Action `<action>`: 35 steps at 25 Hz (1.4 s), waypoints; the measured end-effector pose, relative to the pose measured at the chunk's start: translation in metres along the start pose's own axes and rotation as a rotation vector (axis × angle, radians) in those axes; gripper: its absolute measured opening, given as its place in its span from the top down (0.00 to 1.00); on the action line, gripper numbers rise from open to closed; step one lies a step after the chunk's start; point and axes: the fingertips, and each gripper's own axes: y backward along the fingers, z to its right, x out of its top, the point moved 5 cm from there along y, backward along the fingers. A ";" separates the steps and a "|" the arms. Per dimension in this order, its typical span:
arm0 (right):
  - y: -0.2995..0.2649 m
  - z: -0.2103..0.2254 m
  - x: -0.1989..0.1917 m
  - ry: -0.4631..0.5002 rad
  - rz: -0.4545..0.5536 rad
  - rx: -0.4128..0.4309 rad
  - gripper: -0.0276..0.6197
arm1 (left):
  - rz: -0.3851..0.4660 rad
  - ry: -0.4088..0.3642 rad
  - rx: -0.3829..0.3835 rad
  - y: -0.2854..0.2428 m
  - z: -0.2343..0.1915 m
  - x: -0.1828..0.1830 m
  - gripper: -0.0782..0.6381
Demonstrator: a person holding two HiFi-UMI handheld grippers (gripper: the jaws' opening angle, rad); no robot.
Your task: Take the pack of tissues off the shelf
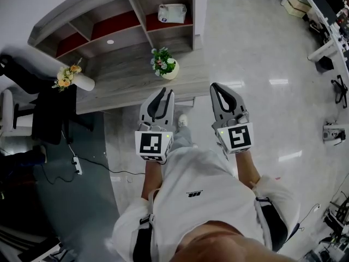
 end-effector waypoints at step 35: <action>-0.182 0.048 -0.028 -0.004 -0.118 -0.118 0.92 | -0.055 0.016 -0.166 -0.166 -0.125 -0.014 0.77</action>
